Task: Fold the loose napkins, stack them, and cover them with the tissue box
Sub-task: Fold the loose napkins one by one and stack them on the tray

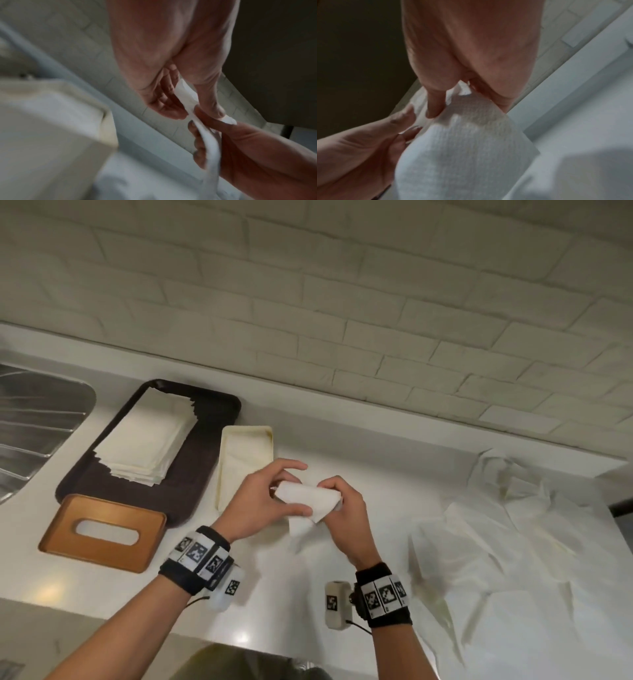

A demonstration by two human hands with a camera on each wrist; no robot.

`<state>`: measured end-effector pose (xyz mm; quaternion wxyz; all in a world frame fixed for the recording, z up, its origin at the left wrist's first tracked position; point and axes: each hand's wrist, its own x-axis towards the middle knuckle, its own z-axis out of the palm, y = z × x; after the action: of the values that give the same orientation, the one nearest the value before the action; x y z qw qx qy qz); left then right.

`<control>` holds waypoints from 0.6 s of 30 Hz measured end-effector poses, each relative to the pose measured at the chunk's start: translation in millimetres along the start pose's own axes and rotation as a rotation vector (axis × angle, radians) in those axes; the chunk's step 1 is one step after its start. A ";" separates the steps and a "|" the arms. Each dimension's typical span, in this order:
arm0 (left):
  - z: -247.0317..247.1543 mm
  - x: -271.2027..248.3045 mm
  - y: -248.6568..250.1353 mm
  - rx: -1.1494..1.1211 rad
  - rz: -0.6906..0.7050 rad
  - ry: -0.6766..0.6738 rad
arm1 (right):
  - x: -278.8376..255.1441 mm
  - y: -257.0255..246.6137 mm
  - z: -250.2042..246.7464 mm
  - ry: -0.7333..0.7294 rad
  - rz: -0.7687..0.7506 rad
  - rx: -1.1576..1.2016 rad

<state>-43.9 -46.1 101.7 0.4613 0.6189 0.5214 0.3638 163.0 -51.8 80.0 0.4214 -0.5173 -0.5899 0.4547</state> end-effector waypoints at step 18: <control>-156.0 122.4 -76.0 0.510 -0.050 0.072 | 76.4 -14.4 156.9 0.159 0.244 -0.164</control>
<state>-189.2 106.3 74.1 0.2804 0.6888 0.6274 0.2309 -0.4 7.7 59.7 0.3650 -0.6520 -0.5228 0.4103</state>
